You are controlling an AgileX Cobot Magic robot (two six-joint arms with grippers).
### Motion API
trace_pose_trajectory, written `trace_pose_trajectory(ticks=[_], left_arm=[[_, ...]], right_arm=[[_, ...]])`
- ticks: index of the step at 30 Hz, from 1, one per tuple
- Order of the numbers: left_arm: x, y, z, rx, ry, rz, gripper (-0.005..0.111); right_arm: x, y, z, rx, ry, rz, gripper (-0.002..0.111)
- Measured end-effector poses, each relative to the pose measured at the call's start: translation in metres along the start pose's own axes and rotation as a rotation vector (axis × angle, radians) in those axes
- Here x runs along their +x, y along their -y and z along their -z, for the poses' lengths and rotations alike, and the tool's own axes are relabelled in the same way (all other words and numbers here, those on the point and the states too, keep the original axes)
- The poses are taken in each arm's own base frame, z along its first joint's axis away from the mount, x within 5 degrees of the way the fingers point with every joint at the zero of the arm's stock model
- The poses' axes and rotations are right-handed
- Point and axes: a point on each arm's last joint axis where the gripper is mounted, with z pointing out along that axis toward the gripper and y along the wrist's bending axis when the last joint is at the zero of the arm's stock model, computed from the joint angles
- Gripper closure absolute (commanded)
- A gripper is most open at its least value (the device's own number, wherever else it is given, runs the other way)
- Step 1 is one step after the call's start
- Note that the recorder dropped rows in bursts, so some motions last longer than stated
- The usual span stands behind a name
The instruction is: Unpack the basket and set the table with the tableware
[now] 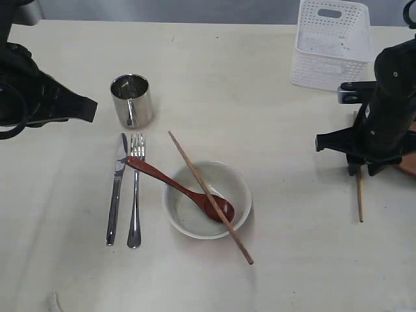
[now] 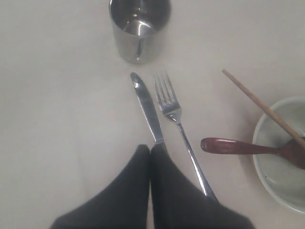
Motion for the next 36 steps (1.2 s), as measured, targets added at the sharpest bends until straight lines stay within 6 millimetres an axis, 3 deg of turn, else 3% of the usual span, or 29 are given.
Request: trace_pose_trajectory(ticks=[6, 11, 23, 28, 36], left_arm=[[0.000, 0.000, 0.000, 0.000, 0.000, 0.000, 0.107], [0.000, 0.000, 0.000, 0.000, 0.000, 0.000, 0.107], [0.000, 0.000, 0.000, 0.000, 0.000, 0.000, 0.107], [0.000, 0.000, 0.000, 0.000, 0.000, 0.000, 0.107], [0.000, 0.000, 0.000, 0.001, 0.000, 0.001, 0.107]], right_arm=[[0.000, -0.001, -0.007, 0.012, -0.031, 0.005, 0.078], [-0.002, -0.002, -0.011, 0.014, -0.048, 0.012, 0.109], [-0.007, -0.010, -0.008, 0.021, -0.058, 0.072, 0.109], [0.000, -0.033, 0.011, 0.007, -0.013, 0.158, 0.109], [0.025, -0.085, 0.083, -0.084, 0.202, 0.368, 0.109]])
